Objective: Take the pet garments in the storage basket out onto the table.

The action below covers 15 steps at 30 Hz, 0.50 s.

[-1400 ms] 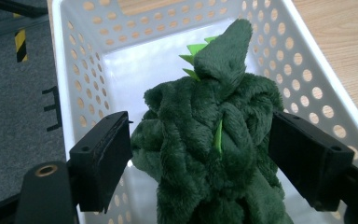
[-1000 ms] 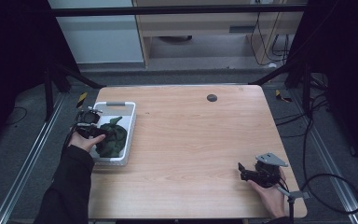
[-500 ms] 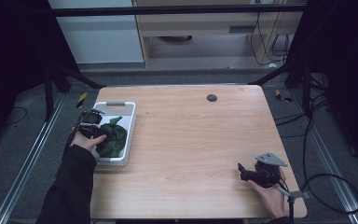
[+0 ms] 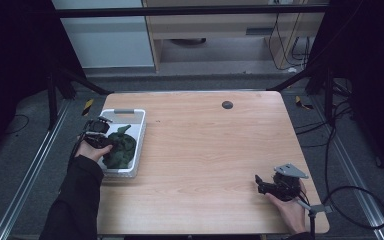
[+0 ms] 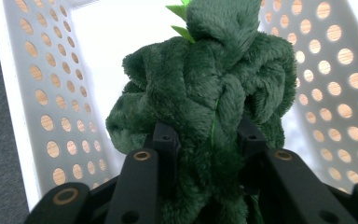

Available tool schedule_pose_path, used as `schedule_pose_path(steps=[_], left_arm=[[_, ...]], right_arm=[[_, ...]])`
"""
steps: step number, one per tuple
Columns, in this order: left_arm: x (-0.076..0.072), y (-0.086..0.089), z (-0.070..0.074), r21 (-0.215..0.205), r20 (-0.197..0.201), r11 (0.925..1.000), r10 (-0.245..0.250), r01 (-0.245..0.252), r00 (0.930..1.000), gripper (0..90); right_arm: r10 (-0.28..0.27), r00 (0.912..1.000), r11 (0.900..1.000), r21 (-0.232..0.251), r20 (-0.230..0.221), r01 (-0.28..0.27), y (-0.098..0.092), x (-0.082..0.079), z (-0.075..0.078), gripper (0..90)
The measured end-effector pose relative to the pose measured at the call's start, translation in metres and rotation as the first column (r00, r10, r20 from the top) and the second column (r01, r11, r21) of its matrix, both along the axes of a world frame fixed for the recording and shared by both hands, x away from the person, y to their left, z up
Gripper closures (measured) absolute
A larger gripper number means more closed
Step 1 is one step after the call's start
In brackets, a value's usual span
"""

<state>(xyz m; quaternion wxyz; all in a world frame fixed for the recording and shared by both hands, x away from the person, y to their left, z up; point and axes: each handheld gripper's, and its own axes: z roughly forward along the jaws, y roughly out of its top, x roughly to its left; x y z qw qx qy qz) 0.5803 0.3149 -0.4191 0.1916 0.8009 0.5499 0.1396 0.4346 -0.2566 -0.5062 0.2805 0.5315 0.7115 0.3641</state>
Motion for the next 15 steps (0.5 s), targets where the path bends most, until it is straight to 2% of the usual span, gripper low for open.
schedule_pose_path(steps=[6, 15], left_arm=[[-0.006, 0.002, 0.011, -0.009, 0.025, 0.9999, -0.015, 0.015, 0.9996, 70.3], [-0.022, 0.01, 0.049, -0.033, 0.119, 0.9989, -0.029, 0.034, 0.9925, 70.4]], right_arm=[[-0.001, 1.0, 1.0, -0.004, 0.005, 0.001, -0.001, -0.001, 0.0, 9.5], [-0.006, 1.0, 1.0, 0.005, 0.004, 0.006, -0.003, -0.001, 0.0, 9.5]])
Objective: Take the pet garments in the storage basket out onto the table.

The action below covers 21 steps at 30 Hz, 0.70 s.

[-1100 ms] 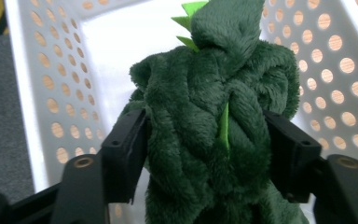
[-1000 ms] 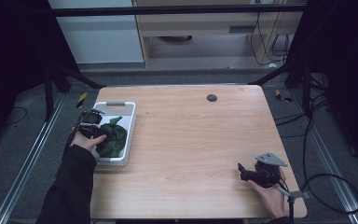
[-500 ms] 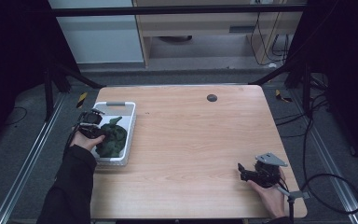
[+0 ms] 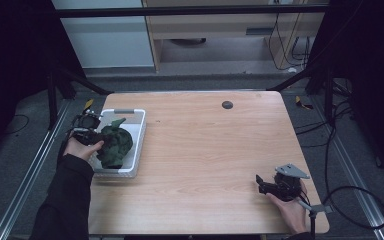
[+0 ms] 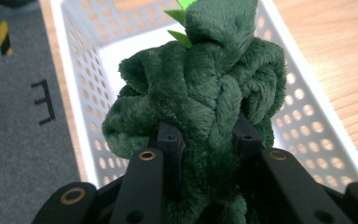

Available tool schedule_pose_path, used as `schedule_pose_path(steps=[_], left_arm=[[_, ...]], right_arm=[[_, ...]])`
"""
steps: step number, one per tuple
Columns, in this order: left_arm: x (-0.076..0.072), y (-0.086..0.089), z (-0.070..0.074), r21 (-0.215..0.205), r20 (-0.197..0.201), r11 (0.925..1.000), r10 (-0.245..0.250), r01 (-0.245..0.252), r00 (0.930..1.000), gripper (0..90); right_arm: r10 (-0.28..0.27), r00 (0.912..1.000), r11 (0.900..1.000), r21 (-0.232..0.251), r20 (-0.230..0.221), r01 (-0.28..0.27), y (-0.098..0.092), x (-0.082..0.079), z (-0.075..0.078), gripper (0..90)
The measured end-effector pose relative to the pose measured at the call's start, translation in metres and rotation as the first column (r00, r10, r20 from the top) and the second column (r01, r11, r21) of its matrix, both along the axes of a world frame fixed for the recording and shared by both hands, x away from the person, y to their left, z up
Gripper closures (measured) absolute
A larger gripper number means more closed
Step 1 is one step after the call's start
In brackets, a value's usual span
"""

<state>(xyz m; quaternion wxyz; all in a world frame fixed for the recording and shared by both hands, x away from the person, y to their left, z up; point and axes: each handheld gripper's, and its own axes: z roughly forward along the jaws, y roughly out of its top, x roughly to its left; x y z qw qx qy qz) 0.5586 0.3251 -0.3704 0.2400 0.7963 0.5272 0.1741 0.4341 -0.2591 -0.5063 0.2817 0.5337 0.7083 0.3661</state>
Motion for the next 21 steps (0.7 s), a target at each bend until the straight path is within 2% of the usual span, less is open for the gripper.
schedule_pose_path(steps=[7, 17, 20, 21], left_arm=[[-0.015, 0.0, 0.03, -0.019, 0.076, 0.9995, -0.025, 0.026, 0.9968, 70.4], [-0.037, -0.005, 0.056, -0.003, 0.127, 0.995, -0.098, 0.099, 0.9871, 70.4], [-0.039, -0.007, 0.06, 0.002, 0.133, 0.9935, -0.113, 0.113, 0.9847, 70.4], [-0.043, -0.009, 0.064, 0.008, 0.139, 0.9915, -0.129, 0.13, 0.9818, 70.4]], right_arm=[[0.001, 1.0, 1.0, -0.002, 0.003, -0.001, 0.0, -0.001, 0.0, 9.3], [-0.001, 1.0, 1.0, -0.006, 0.004, 0.002, 0.0, -0.001, 0.0, 9.3], [0.001, 1.0, 1.0, -0.009, 0.006, -0.001, 0.001, -0.001, 0.0, 9.3], [0.002, 1.0, 1.0, -0.01, 0.008, -0.002, 0.001, -0.001, 0.0, 9.3]])
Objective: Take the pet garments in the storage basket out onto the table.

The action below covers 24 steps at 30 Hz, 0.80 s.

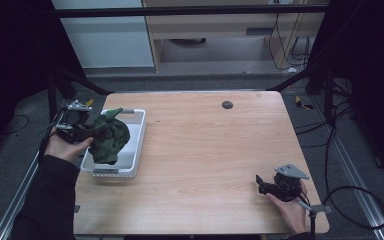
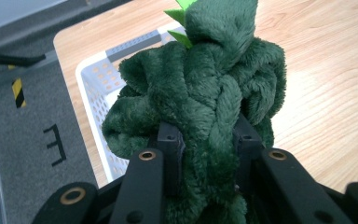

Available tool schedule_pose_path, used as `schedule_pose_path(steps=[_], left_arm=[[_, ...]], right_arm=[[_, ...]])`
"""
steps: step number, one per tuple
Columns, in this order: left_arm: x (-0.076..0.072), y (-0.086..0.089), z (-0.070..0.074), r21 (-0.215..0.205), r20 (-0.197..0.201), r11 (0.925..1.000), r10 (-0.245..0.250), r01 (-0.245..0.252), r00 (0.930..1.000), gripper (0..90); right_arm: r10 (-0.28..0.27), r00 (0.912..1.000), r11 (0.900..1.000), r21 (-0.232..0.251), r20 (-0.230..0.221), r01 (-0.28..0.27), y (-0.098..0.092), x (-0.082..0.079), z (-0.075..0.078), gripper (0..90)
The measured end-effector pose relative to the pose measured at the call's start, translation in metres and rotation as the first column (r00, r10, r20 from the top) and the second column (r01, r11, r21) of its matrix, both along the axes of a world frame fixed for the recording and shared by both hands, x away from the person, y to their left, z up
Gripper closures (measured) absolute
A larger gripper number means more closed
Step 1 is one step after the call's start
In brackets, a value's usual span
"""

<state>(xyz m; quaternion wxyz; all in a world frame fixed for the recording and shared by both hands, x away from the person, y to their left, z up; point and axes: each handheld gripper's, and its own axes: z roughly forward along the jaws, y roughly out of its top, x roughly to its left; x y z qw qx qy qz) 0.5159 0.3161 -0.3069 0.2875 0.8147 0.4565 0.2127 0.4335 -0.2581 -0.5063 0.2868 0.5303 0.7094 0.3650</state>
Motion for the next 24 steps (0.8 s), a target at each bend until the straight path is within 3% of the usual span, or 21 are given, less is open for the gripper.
schedule_pose_path(steps=[11, 21, 24], left_arm=[[-0.014, -0.019, 0.016, 0.003, 0.025, 0.9943, -0.106, 0.106, 0.994, 70.4], [-0.017, -0.047, 0.024, 0.027, 0.031, 0.9807, -0.195, 0.194, 0.9804, 70.4], [-0.018, -0.06, 0.025, 0.046, 0.024, 0.9703, -0.239, 0.238, 0.9707, 70.4]], right_arm=[[-0.002, 1.0, 1.0, -0.003, 0.003, 0.002, 0.001, 0.0, 0.0, 9.3], [-0.003, 0.9999, 1.0, -0.013, 0.01, 0.003, 0.0, -0.001, 0.0, 9.2], [-0.004, 0.9999, 1.0, -0.016, 0.01, 0.005, 0.0, 0.0, 0.0, 9.2]])
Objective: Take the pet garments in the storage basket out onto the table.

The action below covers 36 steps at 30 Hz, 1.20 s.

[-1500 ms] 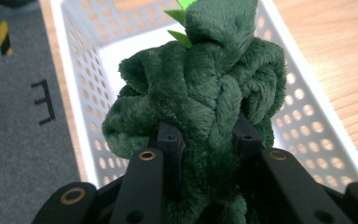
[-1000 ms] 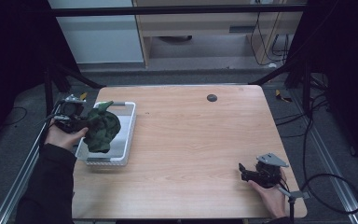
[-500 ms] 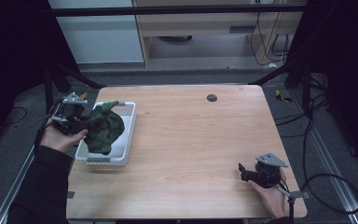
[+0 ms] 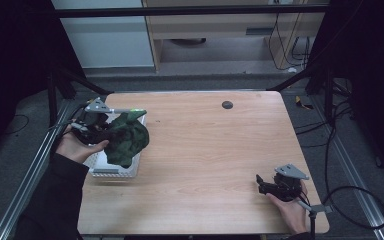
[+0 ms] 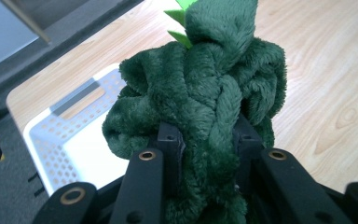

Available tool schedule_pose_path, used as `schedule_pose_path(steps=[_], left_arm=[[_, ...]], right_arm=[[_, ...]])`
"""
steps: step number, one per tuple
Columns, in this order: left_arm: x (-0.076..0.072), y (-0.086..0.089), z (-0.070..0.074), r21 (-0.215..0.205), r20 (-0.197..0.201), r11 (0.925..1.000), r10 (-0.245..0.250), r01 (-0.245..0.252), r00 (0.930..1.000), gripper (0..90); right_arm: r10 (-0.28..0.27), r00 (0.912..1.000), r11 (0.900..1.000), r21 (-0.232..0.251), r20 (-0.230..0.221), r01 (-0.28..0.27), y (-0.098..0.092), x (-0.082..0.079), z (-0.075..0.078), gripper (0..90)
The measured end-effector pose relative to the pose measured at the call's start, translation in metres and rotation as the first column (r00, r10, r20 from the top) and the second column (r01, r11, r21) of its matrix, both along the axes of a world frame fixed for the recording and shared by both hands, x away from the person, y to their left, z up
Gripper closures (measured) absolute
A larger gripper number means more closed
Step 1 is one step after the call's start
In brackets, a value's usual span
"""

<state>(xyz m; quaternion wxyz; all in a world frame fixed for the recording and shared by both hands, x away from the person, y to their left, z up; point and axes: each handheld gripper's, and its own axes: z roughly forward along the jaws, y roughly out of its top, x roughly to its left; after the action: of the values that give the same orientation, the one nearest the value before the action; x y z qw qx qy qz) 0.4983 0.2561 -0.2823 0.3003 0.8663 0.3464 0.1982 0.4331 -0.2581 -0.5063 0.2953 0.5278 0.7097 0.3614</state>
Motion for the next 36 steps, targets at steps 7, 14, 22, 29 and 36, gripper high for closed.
schedule_pose_path(steps=[7, 14, 22, 29, 36], left_arm=[[0.002, -0.023, -0.002, 0.029, -0.016, 0.9973, -0.067, 0.067, 0.9976, 70.4], [0.003, -0.047, -0.002, 0.049, -0.025, 0.989, -0.138, 0.139, 0.9901, 70.4], [0.003, -0.073, -0.006, 0.085, -0.047, 0.9748, -0.203, 0.206, 0.9781, 70.4], [0.003, -0.089, -0.009, 0.086, -0.065, 0.9582, -0.268, 0.273, 0.9612, 70.4], [0.003, -0.102, -0.015, 0.11, -0.089, 0.9377, -0.321, 0.33, 0.9429, 70.4]], right_arm=[[-0.001, 1.0, 1.0, -0.003, 0.002, 0.001, 0.0, 0.0, 0.0, 9.1], [-0.002, 1.0, 1.0, -0.004, 0.004, 0.002, 0.0, 0.0, 0.0, 9.1], [-0.008, 1.0, 1.0, -0.009, 0.004, 0.008, -0.001, 0.001, -0.001, 9.1], [-0.009, 0.9999, 1.0, -0.011, 0.006, 0.009, -0.001, 0.001, -0.001, 9.1], [-0.009, 1.0, 1.0, -0.011, 0.002, 0.009, -0.001, 0.001, -0.001, 9.1]])
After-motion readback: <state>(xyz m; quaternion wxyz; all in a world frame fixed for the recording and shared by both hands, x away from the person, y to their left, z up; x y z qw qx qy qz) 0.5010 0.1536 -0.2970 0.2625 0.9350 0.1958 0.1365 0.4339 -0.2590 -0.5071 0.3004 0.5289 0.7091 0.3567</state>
